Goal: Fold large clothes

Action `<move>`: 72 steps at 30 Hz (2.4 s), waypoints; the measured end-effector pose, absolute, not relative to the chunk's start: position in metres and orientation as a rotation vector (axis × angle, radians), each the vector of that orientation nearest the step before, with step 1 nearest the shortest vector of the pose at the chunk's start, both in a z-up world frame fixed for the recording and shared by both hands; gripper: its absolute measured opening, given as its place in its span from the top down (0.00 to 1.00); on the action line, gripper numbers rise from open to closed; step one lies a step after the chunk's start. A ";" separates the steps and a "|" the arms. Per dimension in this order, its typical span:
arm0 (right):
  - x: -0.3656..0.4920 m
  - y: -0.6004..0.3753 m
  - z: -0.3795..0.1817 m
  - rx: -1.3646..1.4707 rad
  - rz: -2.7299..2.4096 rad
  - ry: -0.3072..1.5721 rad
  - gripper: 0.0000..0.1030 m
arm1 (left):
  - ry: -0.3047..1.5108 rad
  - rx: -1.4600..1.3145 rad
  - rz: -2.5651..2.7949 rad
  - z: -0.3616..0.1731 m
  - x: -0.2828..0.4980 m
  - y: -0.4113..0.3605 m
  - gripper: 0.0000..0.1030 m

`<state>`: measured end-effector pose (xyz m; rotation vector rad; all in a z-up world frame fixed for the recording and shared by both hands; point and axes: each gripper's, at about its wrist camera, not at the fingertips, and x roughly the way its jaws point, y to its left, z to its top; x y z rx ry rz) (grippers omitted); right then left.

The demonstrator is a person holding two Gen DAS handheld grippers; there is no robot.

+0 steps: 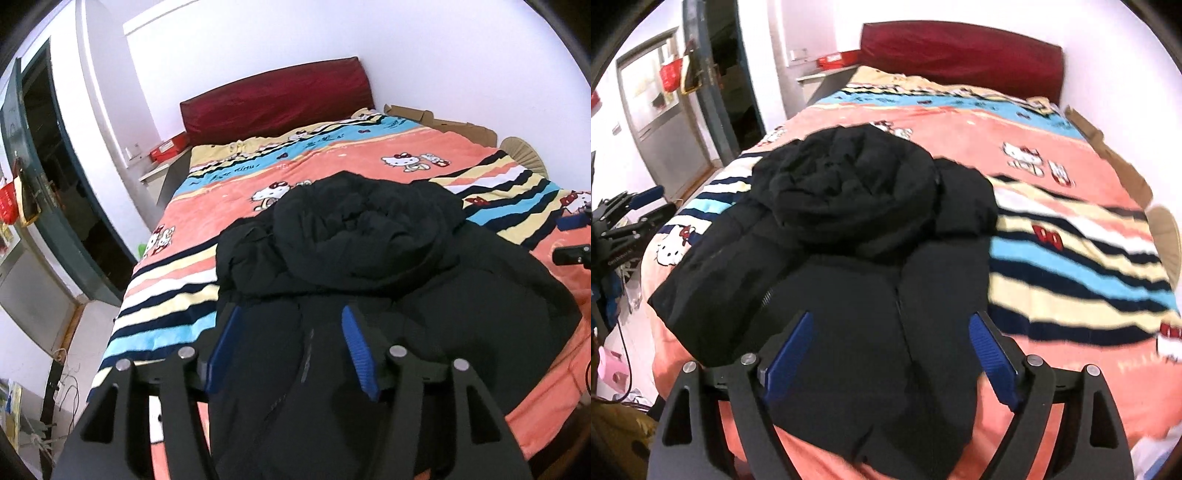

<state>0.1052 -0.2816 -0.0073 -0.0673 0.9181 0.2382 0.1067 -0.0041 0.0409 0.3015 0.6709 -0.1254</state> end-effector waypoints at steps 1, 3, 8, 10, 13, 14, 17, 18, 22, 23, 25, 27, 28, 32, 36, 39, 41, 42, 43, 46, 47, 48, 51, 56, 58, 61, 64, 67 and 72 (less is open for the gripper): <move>0.103 -0.285 -0.010 -0.061 0.233 0.923 0.16 | 0.675 0.298 -0.118 0.039 0.104 -0.002 0.46; 0.097 -0.293 -0.018 -0.042 0.220 0.940 0.16 | 0.685 0.294 -0.107 0.036 0.100 0.002 0.45; 0.088 -0.302 -0.035 -0.025 0.197 0.977 0.12 | 0.722 0.273 -0.087 0.023 0.096 0.014 0.44; 0.084 -0.306 -0.042 -0.019 0.192 0.992 0.10 | 0.736 0.262 -0.079 0.018 0.096 0.020 0.44; 0.080 -0.310 -0.053 -0.004 0.185 1.015 0.08 | 0.754 0.252 -0.066 0.011 0.093 0.026 0.43; 0.078 -0.312 -0.058 0.002 0.182 1.025 0.07 | 0.760 0.251 -0.062 0.009 0.093 0.028 0.43; 0.076 -0.314 -0.069 0.010 0.171 1.050 0.06 | 0.785 0.245 -0.049 -0.001 0.093 0.034 0.43; 0.075 -0.316 -0.073 0.012 0.166 1.059 0.06 | 0.801 0.243 -0.043 -0.007 0.094 0.038 0.43; 0.073 -0.323 -0.084 0.033 0.152 1.083 0.04 | 0.872 0.189 -0.014 -0.030 0.096 0.061 0.43; 0.073 -0.325 -0.087 0.041 0.148 1.090 0.04 | 0.889 0.170 -0.001 -0.036 0.096 0.069 0.43; 0.072 -0.328 -0.092 0.054 0.146 1.101 0.04 | 0.926 0.129 0.025 -0.047 0.095 0.087 0.43; 0.073 -0.328 -0.097 0.062 0.148 1.113 0.04 | 0.965 0.078 0.047 -0.058 0.096 0.106 0.43; 0.073 -0.329 -0.098 0.065 0.150 1.117 0.04 | 0.987 0.036 0.058 -0.064 0.096 0.118 0.43; 0.075 -0.329 -0.107 0.092 0.162 1.137 0.03 | 1.038 -0.165 0.010 -0.083 0.098 0.156 0.43; 0.077 -0.331 -0.115 0.119 0.173 1.154 0.02 | 1.058 -0.435 -0.110 -0.103 0.100 0.187 0.43; 0.079 -0.335 -0.120 0.149 0.177 1.166 0.02 | 1.060 -0.580 -0.164 -0.118 0.101 0.203 0.43; 0.080 -0.337 -0.122 0.167 0.179 1.172 0.01 | 1.056 -0.630 -0.189 -0.124 0.100 0.206 0.43; 0.080 -0.338 -0.123 0.172 0.181 1.174 0.01 | 1.052 -0.646 -0.200 -0.125 0.099 0.207 0.43; 0.081 -0.339 -0.124 0.176 0.182 1.176 0.01 | 1.049 -0.662 -0.208 -0.127 0.100 0.208 0.43; 0.082 -0.339 -0.125 0.175 0.183 1.178 0.01 | 1.038 -0.703 -0.226 -0.131 0.099 0.215 0.43; 0.082 -0.340 -0.124 0.178 0.181 1.175 0.01 | 1.032 -0.725 -0.228 -0.132 0.099 0.218 0.43; 0.083 -0.343 -0.123 0.188 0.178 1.171 0.01 | 1.031 -0.736 -0.227 -0.133 0.098 0.220 0.43; 0.085 -0.351 -0.124 0.238 0.171 1.168 0.01 | 1.034 -0.739 -0.239 -0.132 0.097 0.217 0.43; 0.085 -0.348 -0.128 0.269 0.201 1.191 0.01 | 1.064 -0.793 -0.363 -0.140 0.093 0.198 0.43; 0.086 -0.345 -0.129 0.285 0.231 1.199 0.01 | 1.081 -0.792 -0.383 -0.143 0.092 0.190 0.42; 0.086 -0.338 -0.129 0.300 0.276 1.208 0.01 | 1.083 -0.828 -0.416 -0.145 0.091 0.185 0.41; 0.086 -0.333 -0.129 0.313 0.322 1.211 0.02 | 1.080 -0.838 -0.453 -0.141 0.091 0.182 0.41; 0.087 -0.331 -0.129 0.337 0.344 1.211 0.10 | 1.068 -0.843 -0.463 -0.137 0.089 0.181 0.41; 0.083 -0.338 -0.128 0.379 0.348 1.215 0.27 | 1.050 -0.837 -0.500 -0.133 0.086 0.172 0.41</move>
